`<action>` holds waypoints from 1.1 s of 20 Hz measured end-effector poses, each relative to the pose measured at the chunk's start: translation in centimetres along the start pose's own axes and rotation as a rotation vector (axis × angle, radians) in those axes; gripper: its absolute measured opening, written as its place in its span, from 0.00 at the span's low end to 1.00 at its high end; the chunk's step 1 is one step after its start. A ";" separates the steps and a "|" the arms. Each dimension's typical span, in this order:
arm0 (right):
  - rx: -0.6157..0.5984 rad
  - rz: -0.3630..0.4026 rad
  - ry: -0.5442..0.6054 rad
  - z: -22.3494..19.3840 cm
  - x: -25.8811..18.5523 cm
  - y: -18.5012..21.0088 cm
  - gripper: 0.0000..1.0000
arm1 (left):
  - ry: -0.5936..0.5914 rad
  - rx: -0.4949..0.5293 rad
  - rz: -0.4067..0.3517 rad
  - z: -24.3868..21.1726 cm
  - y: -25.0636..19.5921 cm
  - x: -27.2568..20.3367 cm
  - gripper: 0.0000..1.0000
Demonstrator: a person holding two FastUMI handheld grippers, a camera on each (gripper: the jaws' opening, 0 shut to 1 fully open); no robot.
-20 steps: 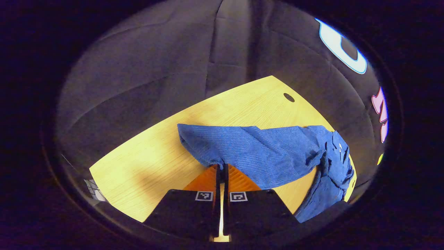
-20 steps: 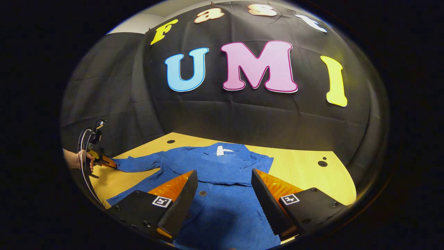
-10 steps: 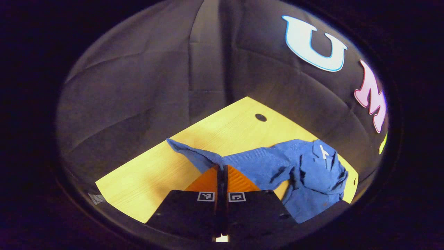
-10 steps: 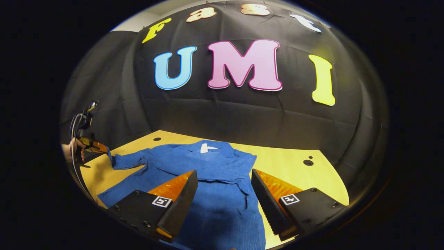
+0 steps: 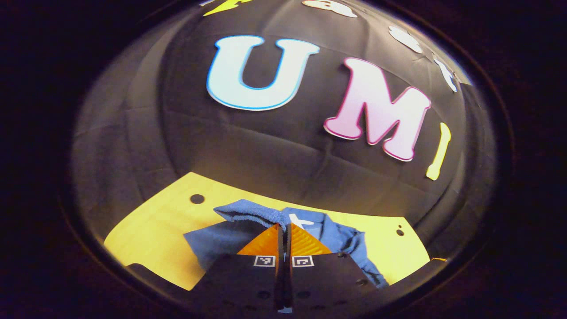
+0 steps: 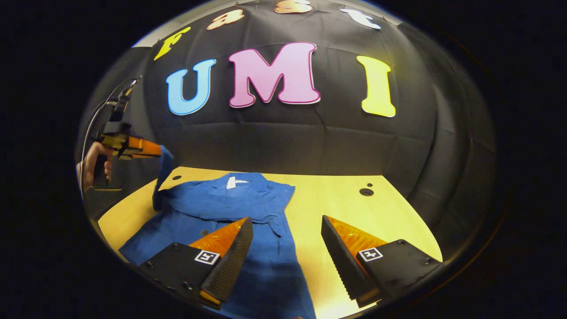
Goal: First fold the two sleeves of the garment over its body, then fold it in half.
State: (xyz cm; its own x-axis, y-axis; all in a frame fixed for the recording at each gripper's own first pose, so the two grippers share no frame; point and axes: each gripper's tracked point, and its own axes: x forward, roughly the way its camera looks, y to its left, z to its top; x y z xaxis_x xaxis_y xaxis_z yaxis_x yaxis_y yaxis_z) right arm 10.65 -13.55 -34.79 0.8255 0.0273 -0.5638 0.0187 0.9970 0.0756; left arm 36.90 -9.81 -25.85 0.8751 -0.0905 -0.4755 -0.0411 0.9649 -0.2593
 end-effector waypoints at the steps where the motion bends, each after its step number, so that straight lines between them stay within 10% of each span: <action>1: 0.015 -0.020 0.013 -0.5 -0.2 -1.1 0.98 | 0.018 0.009 -0.048 -0.8 -3.7 1.6 0.00; 8: 0.128 -0.107 0.056 -1.5 -2.0 -6.2 0.98 | 0.168 0.084 -0.282 -8.5 -21.6 7.1 0.00; 10: 0.135 -0.130 0.055 -1.8 -2.9 -7.3 0.98 | 0.219 0.093 -0.299 -10.0 -23.3 7.2 0.22; 14: 0.167 -0.153 0.129 -4.6 -3.9 -7.8 0.98 | 0.190 0.144 -0.236 -10.7 -22.1 7.4 0.84; 22: 0.229 -0.102 0.320 -10.2 -6.1 -2.5 0.98 | 0.266 0.195 -0.099 -14.8 -8.1 -4.3 0.84</action>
State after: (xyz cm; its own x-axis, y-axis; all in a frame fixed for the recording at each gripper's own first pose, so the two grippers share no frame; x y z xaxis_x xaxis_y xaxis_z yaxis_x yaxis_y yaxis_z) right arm -0.18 -15.43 -39.96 0.5966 -0.0131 -0.8025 0.2464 0.9546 0.1675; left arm 26.36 -20.93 -34.14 0.7126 -0.2225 -0.6654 0.1533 0.9748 -0.1618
